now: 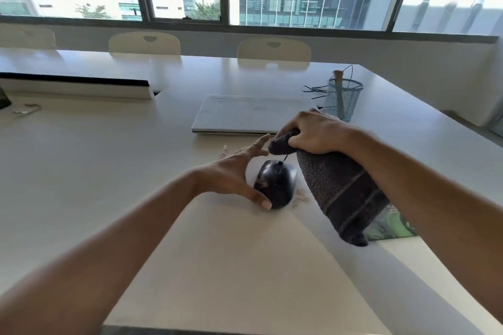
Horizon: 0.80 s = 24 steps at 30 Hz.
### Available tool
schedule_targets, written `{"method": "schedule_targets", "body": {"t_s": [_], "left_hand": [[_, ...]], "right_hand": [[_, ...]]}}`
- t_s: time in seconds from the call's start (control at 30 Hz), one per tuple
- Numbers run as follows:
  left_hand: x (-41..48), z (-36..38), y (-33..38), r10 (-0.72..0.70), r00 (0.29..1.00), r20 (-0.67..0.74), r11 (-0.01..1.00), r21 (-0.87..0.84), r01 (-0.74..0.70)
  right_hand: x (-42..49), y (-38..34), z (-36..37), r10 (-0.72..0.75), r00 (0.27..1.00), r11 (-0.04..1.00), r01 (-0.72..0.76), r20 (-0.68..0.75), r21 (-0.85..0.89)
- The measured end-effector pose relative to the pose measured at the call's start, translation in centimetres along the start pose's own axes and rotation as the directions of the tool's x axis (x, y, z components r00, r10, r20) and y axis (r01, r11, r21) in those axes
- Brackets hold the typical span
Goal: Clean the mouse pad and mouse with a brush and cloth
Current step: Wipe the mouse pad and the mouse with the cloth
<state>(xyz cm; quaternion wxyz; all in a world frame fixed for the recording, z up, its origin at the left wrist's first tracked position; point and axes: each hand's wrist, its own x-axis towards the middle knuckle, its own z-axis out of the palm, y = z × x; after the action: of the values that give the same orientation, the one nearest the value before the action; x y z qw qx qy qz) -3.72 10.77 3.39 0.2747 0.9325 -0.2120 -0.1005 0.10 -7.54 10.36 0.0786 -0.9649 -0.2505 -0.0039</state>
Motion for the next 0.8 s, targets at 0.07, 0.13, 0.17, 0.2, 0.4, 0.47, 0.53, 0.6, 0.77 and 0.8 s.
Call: {"method": "schedule_targets", "body": {"t_s": [0.07, 0.13, 0.17, 0.2, 0.4, 0.47, 0.53, 0.6, 0.77, 0.8], "left_hand": [[0.4, 0.0, 0.0, 0.048, 0.999, 0.012, 0.998, -0.038, -0.047], [0.6, 0.2, -0.3, 0.081, 0.997, 0.019, 0.993, -0.088, -0.079], [0.7, 0.4, -0.5, 0.091, 0.996, 0.019, 0.989, -0.121, -0.088], [0.7, 0.5, -0.7, 0.097, 0.995, 0.017, 0.984, -0.151, -0.093], [0.6, 0.7, -0.5, 0.081, 0.996, -0.034, 0.985, -0.150, -0.085], [0.5, 0.7, -0.5, 0.085, 0.996, -0.034, 0.986, -0.142, -0.089], [0.7, 0.7, -0.6, 0.089, 0.996, -0.024, 0.986, -0.142, -0.091], [0.9, 0.8, -0.7, 0.085, 0.996, -0.018, 0.987, -0.133, -0.087], [0.3, -0.1, -0.7, 0.010, 0.998, -0.061, 0.967, -0.253, -0.025], [0.1, -0.6, -0.4, -0.021, 0.993, -0.114, 0.945, -0.327, -0.018]], "right_hand": [[0.5, -0.7, 0.2, 0.037, 0.999, 0.999, -0.036, 0.030, -0.035], [0.7, -1.2, 0.3, 0.068, 0.996, 0.996, -0.065, 0.053, -0.064], [0.7, -1.4, 0.3, 0.081, 0.995, 0.994, -0.076, 0.060, -0.083], [0.7, -1.7, 0.4, 0.090, 0.994, 0.992, -0.083, 0.065, -0.100], [-0.2, -3.0, 0.6, 0.088, 0.991, 0.993, -0.079, 0.099, -0.090], [-0.8, -3.5, 0.5, 0.067, 0.994, 0.996, -0.061, 0.083, -0.064], [-1.4, -3.8, 0.2, 0.059, 0.994, 0.998, -0.056, 0.095, -0.033], [-1.8, -3.9, -0.3, 0.078, 0.988, 0.997, -0.080, 0.133, 0.009], [-2.2, -3.8, -0.9, 0.224, 0.973, 0.951, -0.204, -0.062, 0.231], [-2.2, -3.9, -0.8, 0.266, 0.958, 0.932, -0.227, -0.109, 0.283]]}}
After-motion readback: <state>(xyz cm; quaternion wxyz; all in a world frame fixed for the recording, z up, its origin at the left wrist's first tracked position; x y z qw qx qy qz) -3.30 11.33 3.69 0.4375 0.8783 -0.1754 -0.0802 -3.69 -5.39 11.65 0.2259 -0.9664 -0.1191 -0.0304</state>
